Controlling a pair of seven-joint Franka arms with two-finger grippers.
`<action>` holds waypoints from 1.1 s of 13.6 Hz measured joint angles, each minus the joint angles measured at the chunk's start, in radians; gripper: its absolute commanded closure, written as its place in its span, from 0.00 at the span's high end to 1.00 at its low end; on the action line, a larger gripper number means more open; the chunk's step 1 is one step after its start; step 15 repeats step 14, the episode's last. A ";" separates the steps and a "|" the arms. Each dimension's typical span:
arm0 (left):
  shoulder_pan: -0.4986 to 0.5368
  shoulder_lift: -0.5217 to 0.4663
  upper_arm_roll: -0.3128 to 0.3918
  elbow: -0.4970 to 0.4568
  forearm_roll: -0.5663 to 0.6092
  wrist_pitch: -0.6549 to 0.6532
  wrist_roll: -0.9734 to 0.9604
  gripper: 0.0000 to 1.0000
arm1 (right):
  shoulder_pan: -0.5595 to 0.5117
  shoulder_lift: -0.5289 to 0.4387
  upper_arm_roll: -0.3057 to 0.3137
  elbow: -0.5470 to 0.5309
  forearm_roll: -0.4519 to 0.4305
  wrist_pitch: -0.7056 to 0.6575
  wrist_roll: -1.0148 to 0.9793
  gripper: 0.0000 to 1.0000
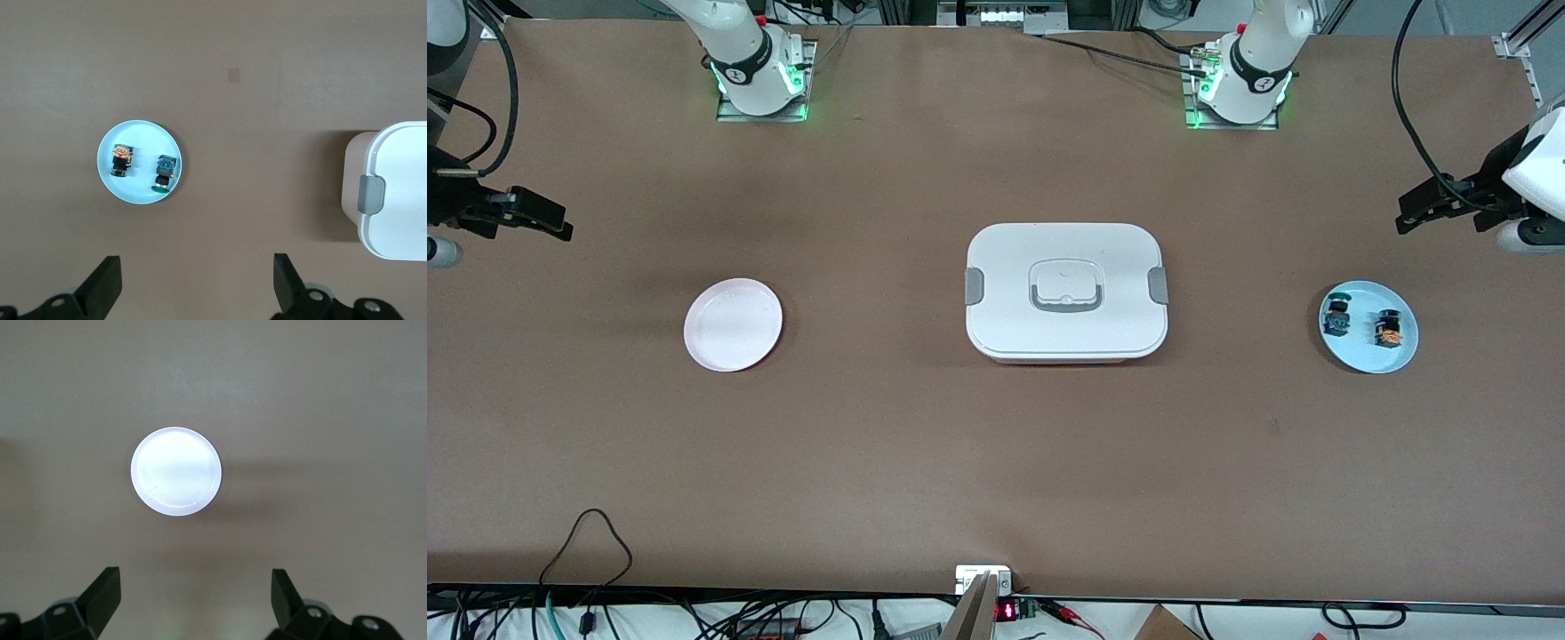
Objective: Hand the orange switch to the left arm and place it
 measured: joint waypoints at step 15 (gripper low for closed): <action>-0.005 0.036 0.003 0.031 -0.002 -0.033 0.030 1.00 | 0.005 -0.005 0.005 -0.003 0.000 -0.004 0.000 1.00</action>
